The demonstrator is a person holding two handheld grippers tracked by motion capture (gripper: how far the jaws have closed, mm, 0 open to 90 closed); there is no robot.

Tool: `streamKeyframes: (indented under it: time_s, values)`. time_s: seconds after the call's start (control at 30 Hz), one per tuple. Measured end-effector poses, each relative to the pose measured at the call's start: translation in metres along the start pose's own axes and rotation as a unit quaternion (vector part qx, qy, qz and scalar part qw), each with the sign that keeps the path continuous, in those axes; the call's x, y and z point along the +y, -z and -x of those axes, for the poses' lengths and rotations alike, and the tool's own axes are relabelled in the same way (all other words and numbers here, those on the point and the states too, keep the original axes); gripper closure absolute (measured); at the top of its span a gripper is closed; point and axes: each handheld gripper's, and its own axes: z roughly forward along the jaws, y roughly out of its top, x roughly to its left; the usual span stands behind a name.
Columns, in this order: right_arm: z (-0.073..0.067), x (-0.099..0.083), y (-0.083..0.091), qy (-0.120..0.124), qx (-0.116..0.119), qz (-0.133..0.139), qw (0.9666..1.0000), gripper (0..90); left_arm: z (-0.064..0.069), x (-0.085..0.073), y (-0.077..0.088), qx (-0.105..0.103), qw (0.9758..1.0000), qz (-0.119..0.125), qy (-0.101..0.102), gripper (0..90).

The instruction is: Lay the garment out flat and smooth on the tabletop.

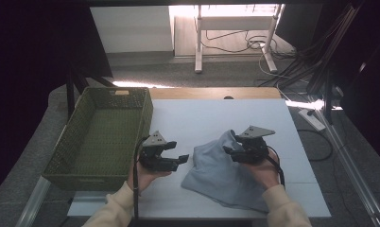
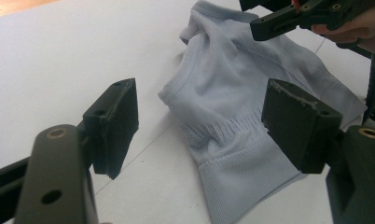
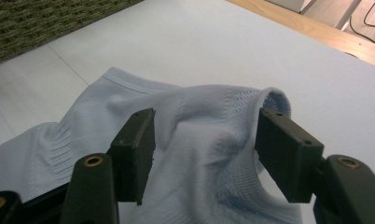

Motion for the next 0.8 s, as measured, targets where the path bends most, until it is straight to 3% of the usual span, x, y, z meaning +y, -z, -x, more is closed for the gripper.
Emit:
streamKeyframes:
  time_s: [0.13,0.47,0.7,0.8]
  values:
    - [0.000,-0.001,0.002,0.006,-0.010,0.006,0.9999,37.5,0.001,0.000,-0.001,-0.001,1.0000,-0.002,-0.002,27.9]
    - [0.007,-0.007,-0.005,-0.002,-0.018,-0.015,0.9997,36.4,0.000,-0.001,-0.003,-0.001,1.0000,-0.006,0.000,27.7]
    - [0.009,-0.016,-0.022,-0.020,-0.004,-0.047,0.9987,38.4,0.000,-0.001,-0.003,-0.001,1.0000,-0.005,0.001,27.5]
    - [0.009,-0.021,-0.025,-0.029,0.016,-0.048,0.9983,50.1,0.000,0.000,-0.003,-0.002,1.0000,-0.004,0.000,27.5]
